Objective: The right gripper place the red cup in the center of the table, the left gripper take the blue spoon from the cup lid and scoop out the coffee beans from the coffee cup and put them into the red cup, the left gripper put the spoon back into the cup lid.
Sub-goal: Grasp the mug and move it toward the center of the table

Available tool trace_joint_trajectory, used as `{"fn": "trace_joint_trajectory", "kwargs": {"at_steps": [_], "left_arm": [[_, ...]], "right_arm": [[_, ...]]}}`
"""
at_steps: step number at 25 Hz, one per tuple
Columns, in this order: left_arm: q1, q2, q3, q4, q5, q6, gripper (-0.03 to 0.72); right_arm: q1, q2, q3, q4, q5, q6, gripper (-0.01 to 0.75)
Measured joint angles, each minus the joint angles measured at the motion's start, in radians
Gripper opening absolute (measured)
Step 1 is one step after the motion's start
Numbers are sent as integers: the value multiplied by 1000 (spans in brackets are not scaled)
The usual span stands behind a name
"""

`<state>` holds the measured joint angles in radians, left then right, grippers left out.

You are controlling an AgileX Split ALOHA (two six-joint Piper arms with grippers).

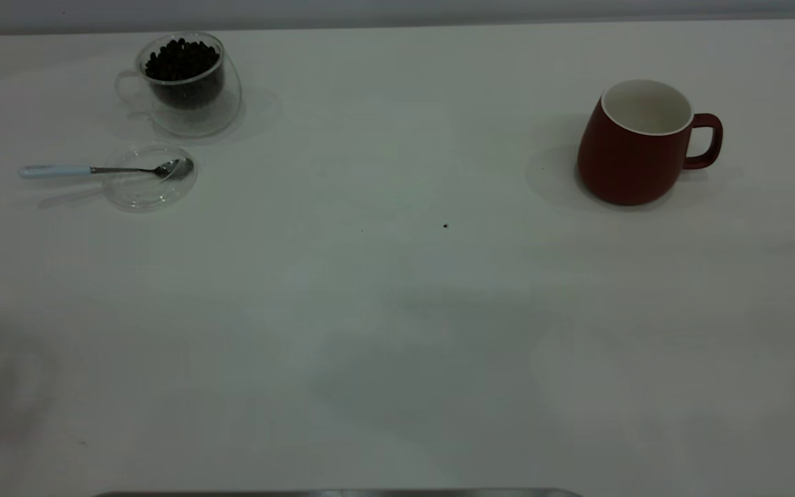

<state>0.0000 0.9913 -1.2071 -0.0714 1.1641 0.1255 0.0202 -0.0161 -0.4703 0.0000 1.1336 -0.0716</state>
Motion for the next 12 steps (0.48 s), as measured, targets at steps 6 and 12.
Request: {"fn": "trace_joint_trajectory", "kwargs": {"at_steps": [6,12], "left_arm": [[0,-312,104,40,1,1,595],[0,-523,276,47,1,-20,595]], "right_arm": [[0,0,0,0,0,0,239],[0,0,0,0,0,0,239]]}}
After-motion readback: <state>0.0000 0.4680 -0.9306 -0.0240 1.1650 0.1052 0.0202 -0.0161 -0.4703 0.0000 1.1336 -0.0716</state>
